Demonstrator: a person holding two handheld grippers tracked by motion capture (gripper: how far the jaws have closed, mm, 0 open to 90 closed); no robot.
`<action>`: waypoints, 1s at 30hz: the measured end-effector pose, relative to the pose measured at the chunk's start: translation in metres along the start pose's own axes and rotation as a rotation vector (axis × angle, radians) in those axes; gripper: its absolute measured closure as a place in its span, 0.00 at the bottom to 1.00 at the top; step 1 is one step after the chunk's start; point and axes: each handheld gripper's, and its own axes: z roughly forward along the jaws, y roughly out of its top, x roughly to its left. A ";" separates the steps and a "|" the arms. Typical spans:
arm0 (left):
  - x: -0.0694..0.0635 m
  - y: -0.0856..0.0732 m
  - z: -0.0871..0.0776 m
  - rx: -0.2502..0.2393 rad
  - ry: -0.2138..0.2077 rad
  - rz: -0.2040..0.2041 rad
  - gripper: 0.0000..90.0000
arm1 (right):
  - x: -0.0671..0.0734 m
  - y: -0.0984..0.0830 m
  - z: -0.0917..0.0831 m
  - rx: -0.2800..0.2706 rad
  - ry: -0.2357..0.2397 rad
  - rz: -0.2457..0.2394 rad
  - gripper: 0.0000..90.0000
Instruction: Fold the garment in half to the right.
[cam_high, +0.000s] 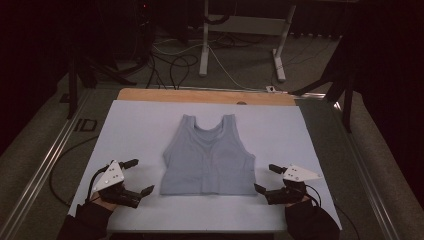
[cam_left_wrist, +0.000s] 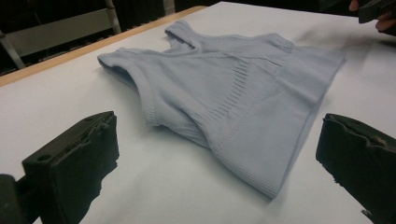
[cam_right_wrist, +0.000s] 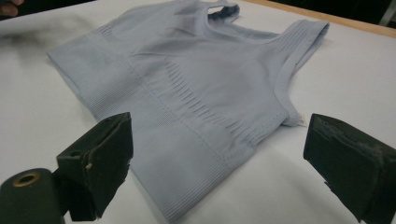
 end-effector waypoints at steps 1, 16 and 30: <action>0.000 0.000 0.000 -0.001 0.000 -0.004 0.00 | 0.000 0.000 0.000 0.002 0.003 0.002 0.09; -0.001 0.001 0.002 0.034 -0.011 -0.006 0.00 | 0.000 0.002 0.004 0.033 0.033 0.032 0.09; -0.005 0.012 -0.003 0.029 -0.030 -0.015 0.00 | 0.010 0.018 0.005 0.016 0.045 0.006 0.09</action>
